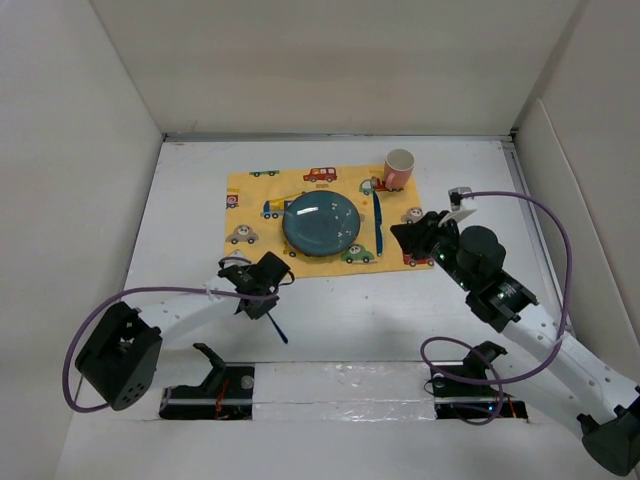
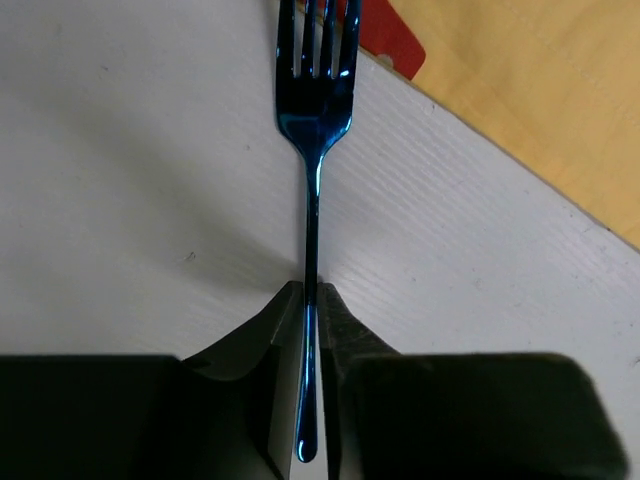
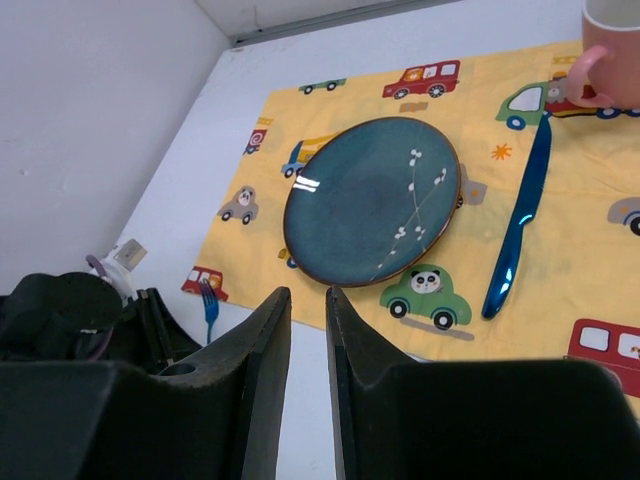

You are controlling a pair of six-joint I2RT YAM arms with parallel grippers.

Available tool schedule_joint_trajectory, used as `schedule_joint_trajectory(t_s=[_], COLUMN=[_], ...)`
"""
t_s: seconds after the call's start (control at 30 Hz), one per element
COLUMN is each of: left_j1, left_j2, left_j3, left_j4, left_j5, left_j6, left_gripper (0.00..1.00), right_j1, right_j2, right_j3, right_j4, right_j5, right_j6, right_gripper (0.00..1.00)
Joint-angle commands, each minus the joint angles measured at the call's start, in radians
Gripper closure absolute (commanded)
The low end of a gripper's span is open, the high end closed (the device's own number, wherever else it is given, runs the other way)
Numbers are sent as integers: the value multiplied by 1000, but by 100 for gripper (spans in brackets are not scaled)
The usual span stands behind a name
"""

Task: Set the dinner table for one person

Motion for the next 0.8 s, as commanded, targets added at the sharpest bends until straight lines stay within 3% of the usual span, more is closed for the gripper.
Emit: schedule_joint_trajectory(t_s=[0.0,0.07,0.2,0.37,0.47,0.6,0.77], left_j1=[4,4,4,-78,-78,-1,61], left_j2=[-43,-41,-41,-103,-109,-38,179], left_j3=[-34,-29,-20,162,282,412,652], left_j4=[-6,-15,-22,-143,-105,-12,-65], left_j5=[30,42,76,-74,-137,-114,-117], left_j6=[-8,1,26,41,184,441,693], left_gripper=[91,100,100,100,100,100,100], right_j1=[-9,-18,-18,-28,-28,-28,-28], right_j2=[-17,-16,-10,4,13,29,46], right_j3=[24,26,21,15,10,3,10], right_j4=[7,7,7,18,23,41,32], right_j5=[36,39,34,13,4,-4,-15], right_j6=[-2,-2,6,4,9,9,9], right_gripper=[74,74,74,73,73,73,74])
